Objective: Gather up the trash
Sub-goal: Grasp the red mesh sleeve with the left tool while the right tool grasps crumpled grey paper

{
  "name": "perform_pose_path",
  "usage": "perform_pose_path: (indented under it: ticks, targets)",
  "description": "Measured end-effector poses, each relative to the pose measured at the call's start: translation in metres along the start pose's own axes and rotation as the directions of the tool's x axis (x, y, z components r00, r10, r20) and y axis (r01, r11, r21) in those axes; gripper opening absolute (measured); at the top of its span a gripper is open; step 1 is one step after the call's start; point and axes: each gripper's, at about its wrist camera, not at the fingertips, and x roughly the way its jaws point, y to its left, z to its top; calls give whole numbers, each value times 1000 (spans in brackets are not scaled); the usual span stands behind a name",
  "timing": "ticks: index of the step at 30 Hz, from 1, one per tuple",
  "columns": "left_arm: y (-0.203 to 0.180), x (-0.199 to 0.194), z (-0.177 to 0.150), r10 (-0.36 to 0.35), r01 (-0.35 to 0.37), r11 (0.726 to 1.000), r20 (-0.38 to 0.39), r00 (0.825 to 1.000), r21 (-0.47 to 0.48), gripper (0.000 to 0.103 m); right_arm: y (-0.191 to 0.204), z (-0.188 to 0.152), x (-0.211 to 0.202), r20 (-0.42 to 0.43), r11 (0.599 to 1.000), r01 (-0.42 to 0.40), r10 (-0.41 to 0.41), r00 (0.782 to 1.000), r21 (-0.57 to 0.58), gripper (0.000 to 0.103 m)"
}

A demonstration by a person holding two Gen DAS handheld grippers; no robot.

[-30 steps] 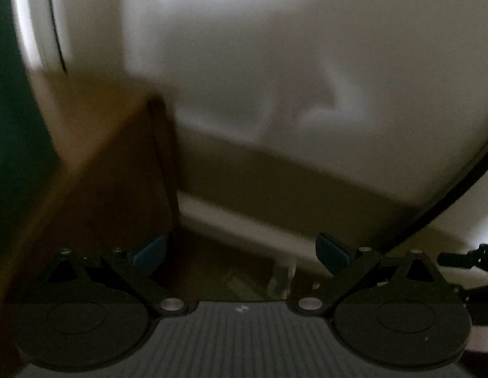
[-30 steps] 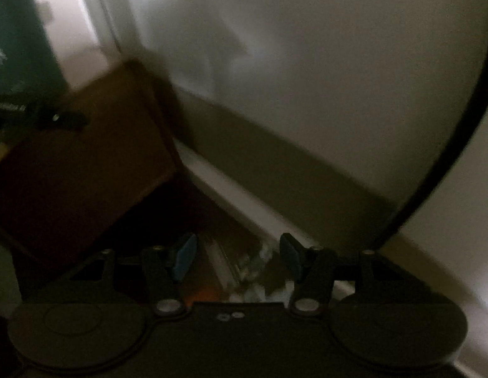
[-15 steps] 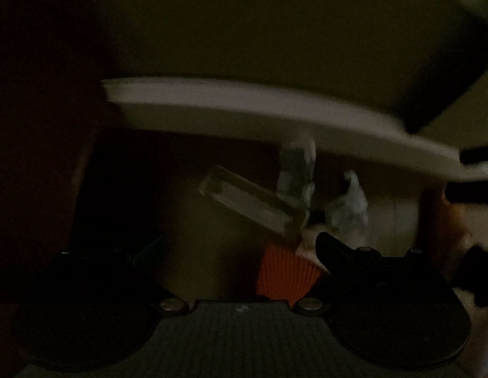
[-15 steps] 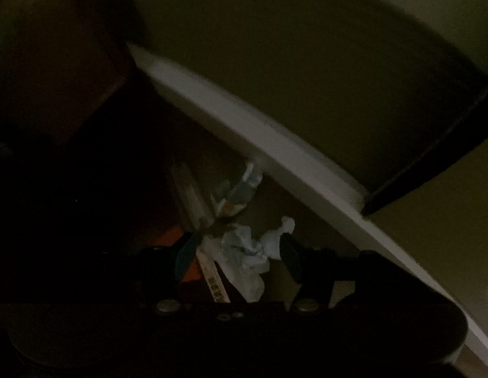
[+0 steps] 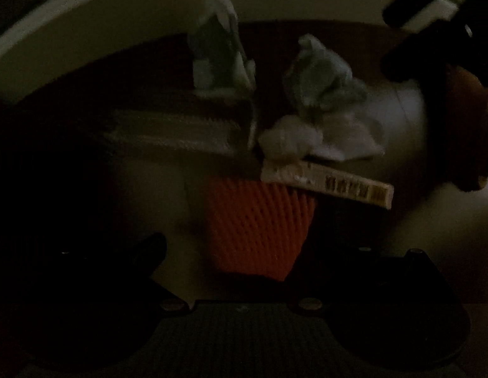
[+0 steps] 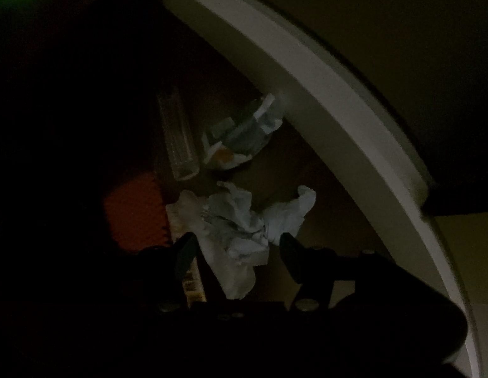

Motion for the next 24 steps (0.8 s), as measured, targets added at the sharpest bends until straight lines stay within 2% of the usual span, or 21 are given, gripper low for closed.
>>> perform_pose_path:
  ticks: [12, 15, 18, 20, 21, 23, 24]
  targets:
    - [-3, 51, -6, -41, 45, 998, -89, 995, 50, 101, 2, 19, 49, -31, 998, -27, 25, 999, -51, 57]
    - [-5, 58, -7, -35, 39, 999, -112, 993, 35, 101, 3, 20, 54, -29, 998, -19, 17, 999, -52, 56]
    - [-5, 58, -6, -32, 33, 999, -100, 995, 9, 100, 5, 19, 55, -25, 998, -26, 25, 999, -52, 55]
    - [-6, 59, -6, -24, 25, 1000, -98, 995, 8, 87, 7, 18, 56, -19, 998, -18, 16, 1000, -67, 53]
    - [-7, 59, -5, -14, 15, 1000, -92, 996, 12, 86, 8, 18, 56, -18, 997, -11, 10, 1000, -75, 51]
    - [-8, 59, -5, -10, 11, 1000, -86, 996, 12, 81, 9, 18, 56, -19, 997, -1, -1, 1000, -81, 38]
    - [-10, 59, -1, -7, 8, 1000, -82, 997, 7, 80, 9, 18, 57, -24, 997, 0, -2, 1000, -80, 35]
